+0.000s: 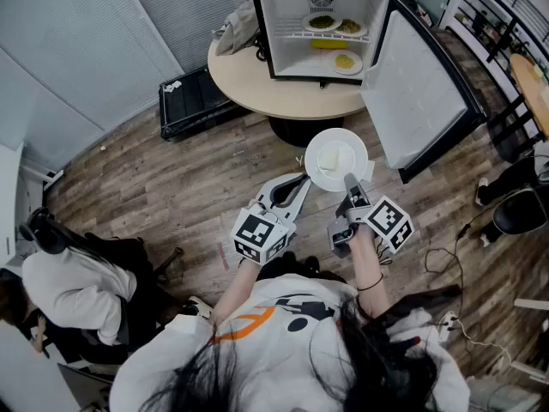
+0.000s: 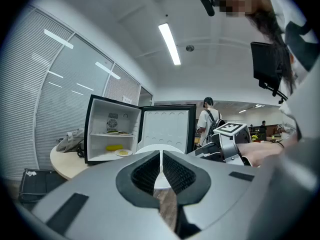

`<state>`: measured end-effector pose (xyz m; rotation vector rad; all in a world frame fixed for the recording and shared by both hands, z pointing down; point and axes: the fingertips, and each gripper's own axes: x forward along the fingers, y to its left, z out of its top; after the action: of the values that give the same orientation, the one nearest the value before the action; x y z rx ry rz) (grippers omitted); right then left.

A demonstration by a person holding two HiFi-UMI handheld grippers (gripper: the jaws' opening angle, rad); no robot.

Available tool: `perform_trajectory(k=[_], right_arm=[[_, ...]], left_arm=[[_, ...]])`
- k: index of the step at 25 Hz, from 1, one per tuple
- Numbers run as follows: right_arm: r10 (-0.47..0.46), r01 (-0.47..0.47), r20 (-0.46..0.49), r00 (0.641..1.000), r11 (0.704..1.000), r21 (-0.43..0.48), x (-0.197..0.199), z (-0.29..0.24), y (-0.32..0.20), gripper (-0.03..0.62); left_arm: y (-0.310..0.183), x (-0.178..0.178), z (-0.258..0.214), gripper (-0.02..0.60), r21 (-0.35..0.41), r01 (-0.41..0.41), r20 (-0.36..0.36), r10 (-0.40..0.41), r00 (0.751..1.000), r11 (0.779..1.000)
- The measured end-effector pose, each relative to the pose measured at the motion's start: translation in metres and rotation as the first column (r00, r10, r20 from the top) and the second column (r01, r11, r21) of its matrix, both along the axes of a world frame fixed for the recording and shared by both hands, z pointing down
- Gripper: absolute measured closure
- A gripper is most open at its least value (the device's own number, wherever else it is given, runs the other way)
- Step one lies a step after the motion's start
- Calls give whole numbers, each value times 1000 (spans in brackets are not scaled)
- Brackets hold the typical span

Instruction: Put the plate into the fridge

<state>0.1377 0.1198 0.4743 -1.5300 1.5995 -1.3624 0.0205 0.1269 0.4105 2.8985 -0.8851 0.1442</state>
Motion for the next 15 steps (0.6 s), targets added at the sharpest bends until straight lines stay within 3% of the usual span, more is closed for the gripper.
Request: perform_trajectory(k=[15], right_arm=[[25,-25,11,1000,1000,-12,5,2,1,568]], left_arm=[[2,-1,-4,569,4,-3,-4,3,1000,1000]])
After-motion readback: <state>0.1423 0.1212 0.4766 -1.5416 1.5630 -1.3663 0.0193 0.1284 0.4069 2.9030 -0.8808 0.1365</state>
